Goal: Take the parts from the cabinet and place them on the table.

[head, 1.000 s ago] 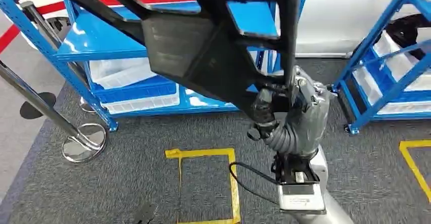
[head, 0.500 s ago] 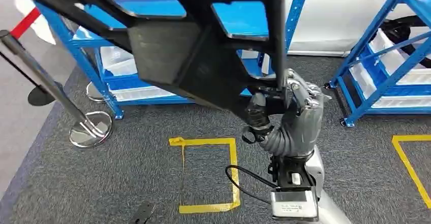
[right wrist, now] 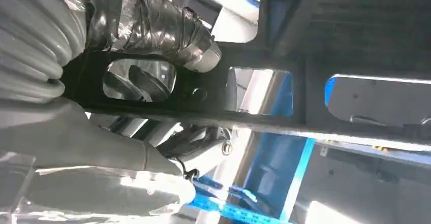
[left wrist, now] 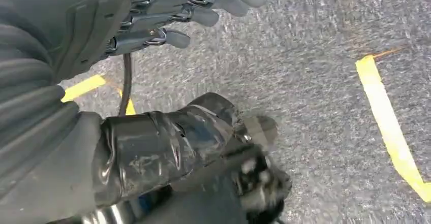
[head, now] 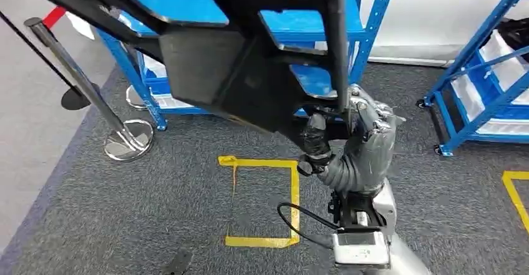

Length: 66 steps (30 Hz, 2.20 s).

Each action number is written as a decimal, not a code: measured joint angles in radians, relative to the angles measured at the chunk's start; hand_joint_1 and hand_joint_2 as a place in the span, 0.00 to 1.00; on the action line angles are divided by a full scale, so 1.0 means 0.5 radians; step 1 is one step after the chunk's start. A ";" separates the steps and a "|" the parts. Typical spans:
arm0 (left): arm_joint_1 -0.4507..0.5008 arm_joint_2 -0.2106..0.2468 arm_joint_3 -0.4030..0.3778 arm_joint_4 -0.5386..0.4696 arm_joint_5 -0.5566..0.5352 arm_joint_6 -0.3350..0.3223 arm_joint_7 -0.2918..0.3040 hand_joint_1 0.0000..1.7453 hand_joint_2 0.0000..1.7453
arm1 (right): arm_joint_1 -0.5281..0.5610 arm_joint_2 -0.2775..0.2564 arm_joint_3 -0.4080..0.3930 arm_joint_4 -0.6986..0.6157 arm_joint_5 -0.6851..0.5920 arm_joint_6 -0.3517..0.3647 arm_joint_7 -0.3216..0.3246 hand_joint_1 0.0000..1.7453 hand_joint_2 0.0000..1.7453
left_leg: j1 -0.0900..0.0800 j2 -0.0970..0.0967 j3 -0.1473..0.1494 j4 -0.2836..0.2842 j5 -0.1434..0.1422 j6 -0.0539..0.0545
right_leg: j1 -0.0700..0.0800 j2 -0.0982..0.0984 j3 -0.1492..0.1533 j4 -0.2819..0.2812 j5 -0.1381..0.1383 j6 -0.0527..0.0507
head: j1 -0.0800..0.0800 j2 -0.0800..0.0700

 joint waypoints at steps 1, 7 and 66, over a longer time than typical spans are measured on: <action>-0.002 -0.002 0.001 0.000 0.001 0.000 0.000 0.00 1.00 | 0.000 0.000 0.004 0.003 -0.017 0.000 -0.005 1.00 1.00 | 0.006 0.014 -0.067 0.156 -0.073 -0.010 | 0.004 -0.021 -0.005 0.001 0.001 -0.002 | 0.002 0.000; 0.007 -0.002 0.000 0.000 0.009 0.020 -0.024 0.00 1.00 | -0.009 0.000 0.034 0.019 -0.080 0.024 -0.031 1.00 1.00 | 0.005 0.116 0.135 -0.142 0.134 0.003 | 0.007 -0.148 -0.002 0.002 -0.001 0.002 | -0.001 0.000; 0.099 0.016 0.008 0.007 0.075 0.024 -0.040 0.00 1.00 | 0.047 0.112 0.145 0.094 -0.375 0.190 -0.268 1.00 1.00 | 0.013 0.023 -0.151 0.280 -0.090 -0.019 | -0.026 0.008 -0.035 0.021 0.016 0.015 | -0.121 0.000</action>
